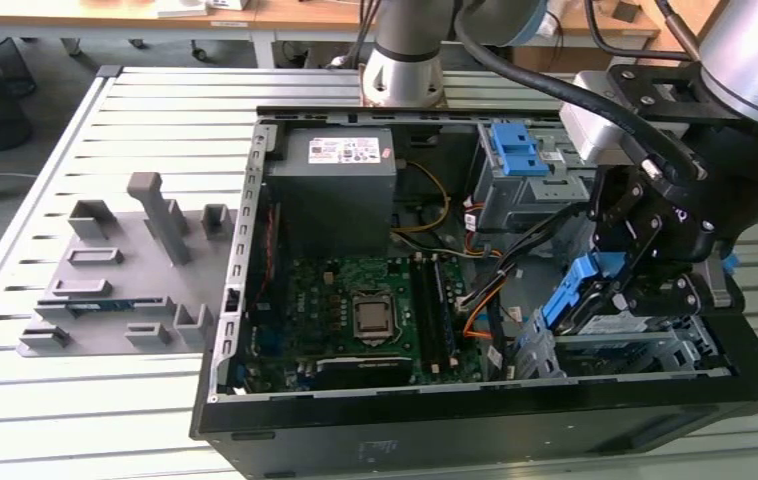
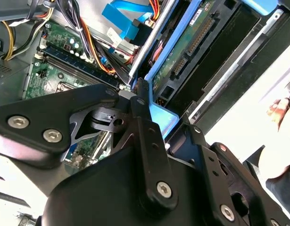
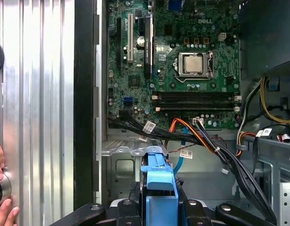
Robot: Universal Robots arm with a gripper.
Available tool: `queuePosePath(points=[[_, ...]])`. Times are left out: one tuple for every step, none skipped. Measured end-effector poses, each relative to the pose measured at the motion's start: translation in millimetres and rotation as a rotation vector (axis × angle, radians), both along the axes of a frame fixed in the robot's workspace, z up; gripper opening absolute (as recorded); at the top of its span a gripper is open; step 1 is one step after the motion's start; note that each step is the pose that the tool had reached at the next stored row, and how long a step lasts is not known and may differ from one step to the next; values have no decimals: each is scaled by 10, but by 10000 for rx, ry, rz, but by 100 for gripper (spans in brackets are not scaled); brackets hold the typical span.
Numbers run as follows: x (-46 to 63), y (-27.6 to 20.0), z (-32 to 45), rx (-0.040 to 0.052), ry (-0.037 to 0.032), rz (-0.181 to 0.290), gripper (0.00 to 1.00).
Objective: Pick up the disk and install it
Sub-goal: 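Insert the disk into the insertion slot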
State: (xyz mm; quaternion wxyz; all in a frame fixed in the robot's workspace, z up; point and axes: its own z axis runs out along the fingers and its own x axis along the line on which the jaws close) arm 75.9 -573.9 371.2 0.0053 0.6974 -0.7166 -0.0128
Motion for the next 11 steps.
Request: queuePosePath(points=[[0,0,-9,0,0,0,36],[0,0,-18,0,1,0,36],[0,0,-27,0,1,0,36],[0,0,-35,1,1,0,36],[1,0,-44,1,1,0,36],[1,0,-51,0,2,0,36],[1,0,-59,0,2,0,36],[1,0,-66,0,2,0,36],[1,0,-73,0,3,0,36],[1,0,-80,0,3,0,36],[1,0,-87,0,3,0,36]])
